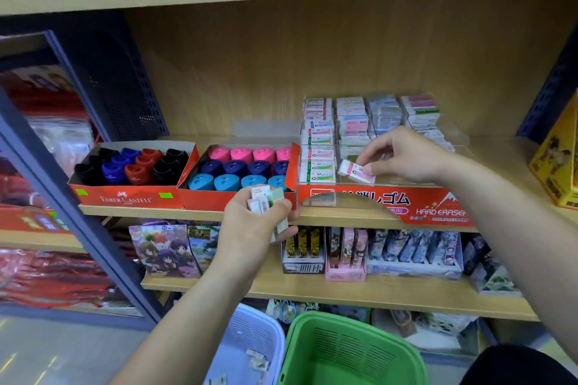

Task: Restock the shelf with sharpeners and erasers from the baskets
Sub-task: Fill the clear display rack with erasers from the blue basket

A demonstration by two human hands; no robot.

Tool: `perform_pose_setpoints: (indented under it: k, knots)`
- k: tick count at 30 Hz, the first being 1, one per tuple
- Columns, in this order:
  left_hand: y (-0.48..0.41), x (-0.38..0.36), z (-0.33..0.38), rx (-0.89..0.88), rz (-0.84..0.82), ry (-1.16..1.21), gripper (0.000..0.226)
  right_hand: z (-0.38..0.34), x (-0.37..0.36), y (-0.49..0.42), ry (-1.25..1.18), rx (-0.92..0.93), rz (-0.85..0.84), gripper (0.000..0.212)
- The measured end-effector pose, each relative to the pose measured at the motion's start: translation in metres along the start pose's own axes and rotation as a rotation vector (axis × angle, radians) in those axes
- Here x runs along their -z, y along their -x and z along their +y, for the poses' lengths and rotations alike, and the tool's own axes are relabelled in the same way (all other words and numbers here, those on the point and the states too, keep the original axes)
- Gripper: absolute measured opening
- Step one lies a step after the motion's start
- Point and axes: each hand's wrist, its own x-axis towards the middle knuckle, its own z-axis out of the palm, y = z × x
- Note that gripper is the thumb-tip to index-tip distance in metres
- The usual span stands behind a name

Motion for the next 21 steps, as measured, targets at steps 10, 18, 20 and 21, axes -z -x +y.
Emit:
perform_pose_setpoints:
  k: [10, 18, 20, 21]
  knots:
    - [-0.004, 0.000, -0.003, 0.012, -0.013, 0.019, 0.016, 0.006, 0.009, -0.007, 0.038, -0.015, -0.061, 0.010]
    - [-0.006, -0.005, -0.004, -0.009, -0.002, -0.042, 0.022, 0.003, 0.002, -0.009, 0.064, -0.046, -0.100, 0.009]
    - [-0.006, -0.009, -0.003, -0.010, -0.002, -0.066, 0.024, 0.004, 0.003, -0.004, 0.020, -0.036, 0.021, 0.009]
    - [-0.006, -0.011, -0.002, -0.014, -0.006, -0.085, 0.024, 0.003, 0.003, -0.001, -0.004, -0.024, 0.090, 0.009]
